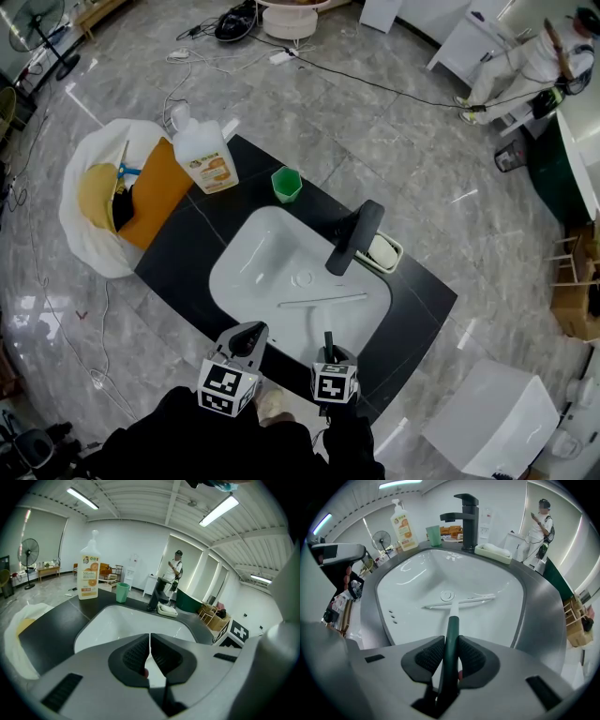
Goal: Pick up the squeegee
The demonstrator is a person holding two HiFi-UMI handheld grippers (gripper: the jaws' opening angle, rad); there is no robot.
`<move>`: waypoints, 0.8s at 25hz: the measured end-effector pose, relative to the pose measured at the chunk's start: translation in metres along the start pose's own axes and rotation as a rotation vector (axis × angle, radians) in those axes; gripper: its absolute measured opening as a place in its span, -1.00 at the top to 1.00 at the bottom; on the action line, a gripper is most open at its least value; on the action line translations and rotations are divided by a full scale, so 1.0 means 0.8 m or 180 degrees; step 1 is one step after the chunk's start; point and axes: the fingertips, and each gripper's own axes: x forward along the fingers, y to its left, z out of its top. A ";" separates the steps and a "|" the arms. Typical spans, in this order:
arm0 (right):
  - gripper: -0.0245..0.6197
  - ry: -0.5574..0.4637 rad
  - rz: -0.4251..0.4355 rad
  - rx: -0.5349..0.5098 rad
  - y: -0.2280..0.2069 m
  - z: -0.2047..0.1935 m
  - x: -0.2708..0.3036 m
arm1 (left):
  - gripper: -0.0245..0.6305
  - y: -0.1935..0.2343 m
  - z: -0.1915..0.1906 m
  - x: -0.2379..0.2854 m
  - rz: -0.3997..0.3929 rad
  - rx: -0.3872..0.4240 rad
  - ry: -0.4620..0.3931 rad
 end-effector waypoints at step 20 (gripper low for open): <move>0.59 -0.0195 0.0035 0.0013 -0.002 0.014 -0.029 | 0.83 -0.012 0.013 -0.023 0.0019 0.0065 -0.0120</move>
